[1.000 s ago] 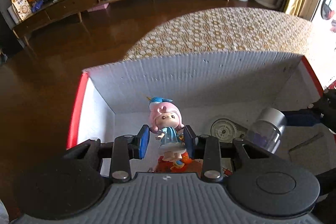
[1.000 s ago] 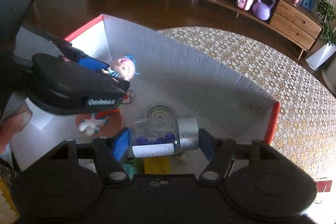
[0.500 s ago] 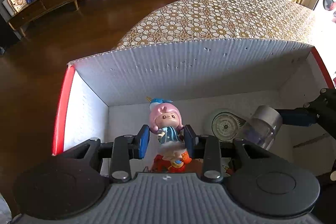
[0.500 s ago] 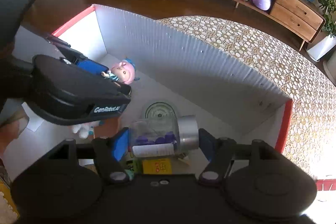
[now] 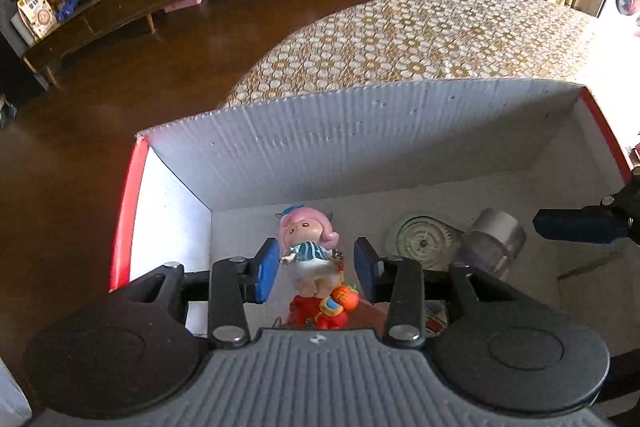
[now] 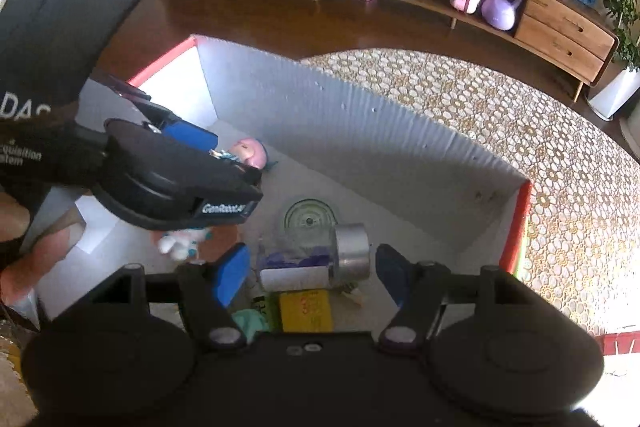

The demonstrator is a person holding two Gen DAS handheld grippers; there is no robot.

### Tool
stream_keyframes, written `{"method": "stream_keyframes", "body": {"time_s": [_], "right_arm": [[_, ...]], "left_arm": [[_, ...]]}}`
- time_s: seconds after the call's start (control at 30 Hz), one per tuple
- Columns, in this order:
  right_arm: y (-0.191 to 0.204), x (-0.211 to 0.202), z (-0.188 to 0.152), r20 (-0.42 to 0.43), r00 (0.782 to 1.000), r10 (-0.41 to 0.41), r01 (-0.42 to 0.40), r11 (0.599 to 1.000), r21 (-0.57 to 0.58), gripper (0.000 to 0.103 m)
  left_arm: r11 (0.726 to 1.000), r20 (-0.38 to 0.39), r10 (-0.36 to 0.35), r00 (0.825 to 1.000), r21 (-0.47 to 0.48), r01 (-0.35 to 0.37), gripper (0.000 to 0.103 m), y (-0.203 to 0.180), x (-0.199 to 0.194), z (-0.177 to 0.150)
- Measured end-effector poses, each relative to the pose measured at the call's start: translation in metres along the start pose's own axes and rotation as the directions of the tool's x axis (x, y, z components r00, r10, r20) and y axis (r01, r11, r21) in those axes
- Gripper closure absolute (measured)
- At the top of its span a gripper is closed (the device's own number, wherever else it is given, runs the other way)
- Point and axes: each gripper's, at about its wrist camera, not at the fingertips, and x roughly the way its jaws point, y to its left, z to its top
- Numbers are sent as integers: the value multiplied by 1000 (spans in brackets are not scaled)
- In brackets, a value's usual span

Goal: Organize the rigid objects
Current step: 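Lower into the box and open the left tool on the doll while the right tool releases the bottle, then withdraw both open tools from the box toward the remaining items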

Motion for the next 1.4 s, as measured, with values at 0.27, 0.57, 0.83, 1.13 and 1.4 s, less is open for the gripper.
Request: {"method": "stream_keyframes", "body": {"time_s": [0.27, 0.57, 0.83, 1.13, 1.4], "right_arm": [[3, -37, -12, 52, 998, 26, -26, 1000, 0, 31], [0, -80, -25, 117, 992, 56, -58, 998, 16, 22], [-5, -118, -47, 167, 982, 86, -90, 996, 17, 11], [-22, -167, -83, 267, 957, 113, -122, 992, 15, 1], [-48, -201, -113, 328, 939, 99, -127, 990, 64, 1]], "left_arm": [[1000, 80, -23, 997, -11, 24, 54, -7, -41, -9], [1000, 156, -11, 988, -7, 12, 54, -22, -86, -20], [1000, 221, 14, 975, -19, -10, 40, -36, -122, -35], [1000, 298, -15, 954, -17, 21, 28, -67, -160, -48], [999, 344, -43, 938, 2, 45, 28, -100, -180, -64]]}}
